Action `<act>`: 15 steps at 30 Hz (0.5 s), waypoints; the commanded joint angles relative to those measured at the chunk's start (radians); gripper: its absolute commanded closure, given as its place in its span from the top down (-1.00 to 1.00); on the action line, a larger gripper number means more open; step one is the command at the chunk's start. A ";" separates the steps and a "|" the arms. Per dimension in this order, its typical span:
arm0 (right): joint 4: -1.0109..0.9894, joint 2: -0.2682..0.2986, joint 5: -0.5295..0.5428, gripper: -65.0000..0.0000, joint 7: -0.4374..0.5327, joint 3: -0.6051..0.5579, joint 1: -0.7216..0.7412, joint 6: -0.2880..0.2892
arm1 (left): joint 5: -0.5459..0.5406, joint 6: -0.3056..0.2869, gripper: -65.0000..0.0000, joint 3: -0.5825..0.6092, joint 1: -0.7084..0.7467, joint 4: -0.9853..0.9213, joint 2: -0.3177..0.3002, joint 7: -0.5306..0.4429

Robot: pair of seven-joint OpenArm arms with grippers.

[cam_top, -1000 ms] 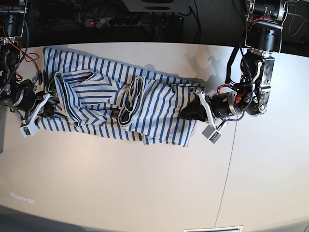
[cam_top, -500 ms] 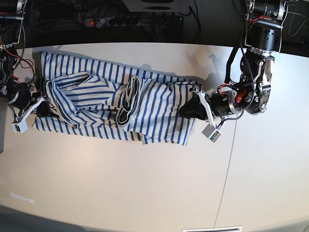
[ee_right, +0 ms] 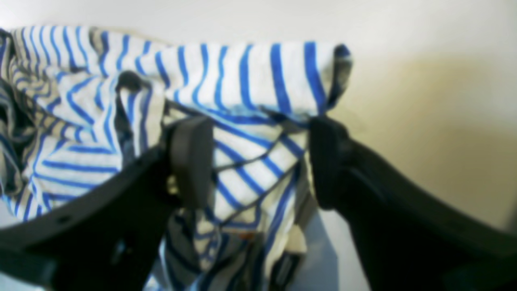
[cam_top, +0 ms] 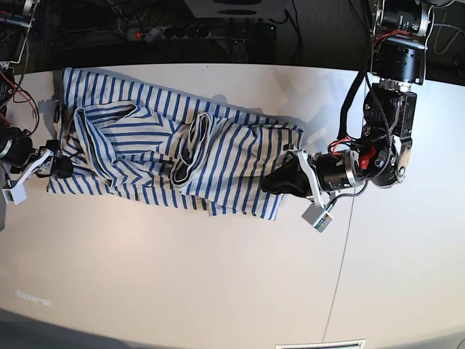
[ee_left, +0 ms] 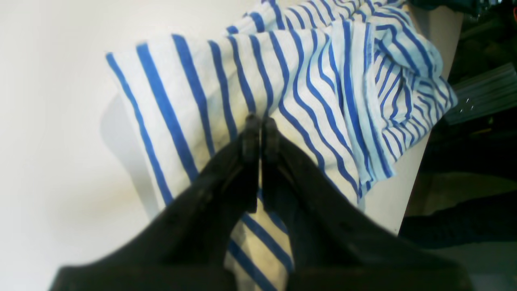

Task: Fold the T-shirt properly
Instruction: 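Hold both shirt ends and pull the grippers apart to flatten it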

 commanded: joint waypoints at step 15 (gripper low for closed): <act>0.065 0.055 0.140 0.15 -0.124 0.237 -0.206 0.016 | 0.007 0.007 -0.95 -0.003 -0.017 0.016 -0.038 -0.008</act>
